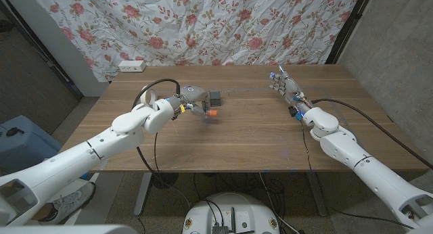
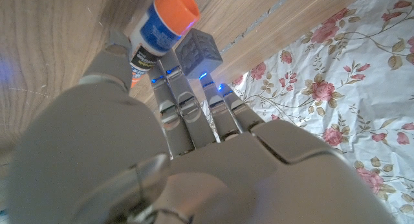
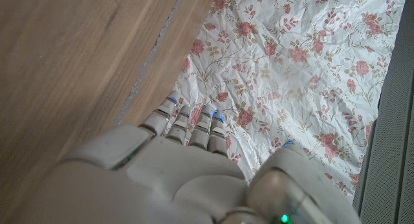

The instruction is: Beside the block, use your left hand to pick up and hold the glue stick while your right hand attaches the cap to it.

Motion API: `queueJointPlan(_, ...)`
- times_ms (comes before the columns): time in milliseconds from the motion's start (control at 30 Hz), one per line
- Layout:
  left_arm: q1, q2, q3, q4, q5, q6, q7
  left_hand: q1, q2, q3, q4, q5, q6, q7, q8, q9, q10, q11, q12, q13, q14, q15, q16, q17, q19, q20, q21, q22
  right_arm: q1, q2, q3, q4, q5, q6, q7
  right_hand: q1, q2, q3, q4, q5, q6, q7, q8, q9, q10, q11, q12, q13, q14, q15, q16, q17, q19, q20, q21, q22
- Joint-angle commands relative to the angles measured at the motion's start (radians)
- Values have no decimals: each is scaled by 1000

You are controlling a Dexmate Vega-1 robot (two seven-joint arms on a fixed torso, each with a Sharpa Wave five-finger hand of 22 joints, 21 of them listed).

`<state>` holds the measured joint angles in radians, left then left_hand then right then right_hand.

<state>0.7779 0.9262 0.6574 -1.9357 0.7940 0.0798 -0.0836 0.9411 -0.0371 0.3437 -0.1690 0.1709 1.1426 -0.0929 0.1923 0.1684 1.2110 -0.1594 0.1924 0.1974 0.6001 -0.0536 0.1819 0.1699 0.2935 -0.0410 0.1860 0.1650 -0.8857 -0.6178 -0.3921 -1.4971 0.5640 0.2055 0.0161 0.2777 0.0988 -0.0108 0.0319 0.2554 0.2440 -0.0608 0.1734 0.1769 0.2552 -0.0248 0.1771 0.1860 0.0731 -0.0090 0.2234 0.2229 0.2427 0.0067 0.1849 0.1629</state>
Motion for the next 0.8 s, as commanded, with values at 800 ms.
queueJointPlan(800,31,-34,31,85,80,7,34,54,89,-16,11,8,-1,-34,12,44,24,-66,-4,3,2,-148,7,5,-15,-18,-2,3,-8,28,-4,15,47,-8,-2,-7,12,5,12,10,2,22,11,0,-6,3,10,2,4,0,-4,1,10,-11,1,2)
